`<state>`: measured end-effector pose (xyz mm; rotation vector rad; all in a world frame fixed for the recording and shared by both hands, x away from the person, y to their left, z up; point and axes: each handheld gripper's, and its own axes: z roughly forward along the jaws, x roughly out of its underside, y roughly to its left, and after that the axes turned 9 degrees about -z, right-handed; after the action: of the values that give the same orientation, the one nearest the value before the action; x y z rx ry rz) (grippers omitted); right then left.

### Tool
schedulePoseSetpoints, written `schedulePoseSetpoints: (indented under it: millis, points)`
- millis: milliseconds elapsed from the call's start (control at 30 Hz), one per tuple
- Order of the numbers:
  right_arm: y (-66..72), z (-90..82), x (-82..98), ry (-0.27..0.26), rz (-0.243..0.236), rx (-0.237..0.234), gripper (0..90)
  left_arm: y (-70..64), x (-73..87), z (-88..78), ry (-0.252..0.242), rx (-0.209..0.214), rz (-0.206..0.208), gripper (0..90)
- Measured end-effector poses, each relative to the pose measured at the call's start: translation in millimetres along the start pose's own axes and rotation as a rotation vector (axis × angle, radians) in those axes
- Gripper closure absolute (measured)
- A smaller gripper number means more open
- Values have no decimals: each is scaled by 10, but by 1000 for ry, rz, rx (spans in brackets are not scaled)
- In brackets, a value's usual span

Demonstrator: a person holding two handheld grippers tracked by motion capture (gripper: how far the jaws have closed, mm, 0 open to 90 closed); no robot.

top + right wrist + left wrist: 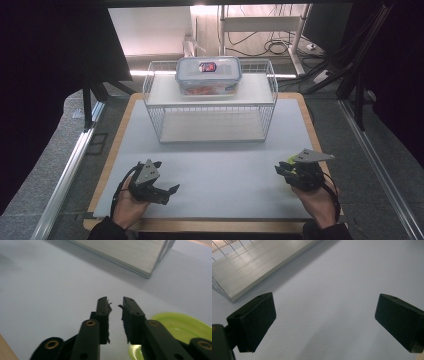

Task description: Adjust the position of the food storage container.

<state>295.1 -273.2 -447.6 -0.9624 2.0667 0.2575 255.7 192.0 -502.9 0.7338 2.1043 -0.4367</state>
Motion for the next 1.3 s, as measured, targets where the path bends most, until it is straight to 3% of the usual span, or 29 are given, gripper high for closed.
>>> schedulePoseSetpoints:
  millis: [167, 500, 700, 967, 1300]
  points:
    - [-151, -115, 121, 26, 63, 66, 897, -9, -4, 2, -2, 2, 5, 38]
    - [-440, -417, 403, 31, 176, 220, 900, -15, 0, 13, 8, 3, 12, 43]
    - [-604, -471, 548, 42, 230, 284, 900, -18, 3, 31, 20, -2, 19, 44]
    - [-745, -366, 707, 91, 271, 297, 900, -26, 8, 53, 30, -2, 23, 45]
    - [-726, -280, 713, 111, 270, 267, 900, -41, 11, 74, 41, 1, 32, 45]
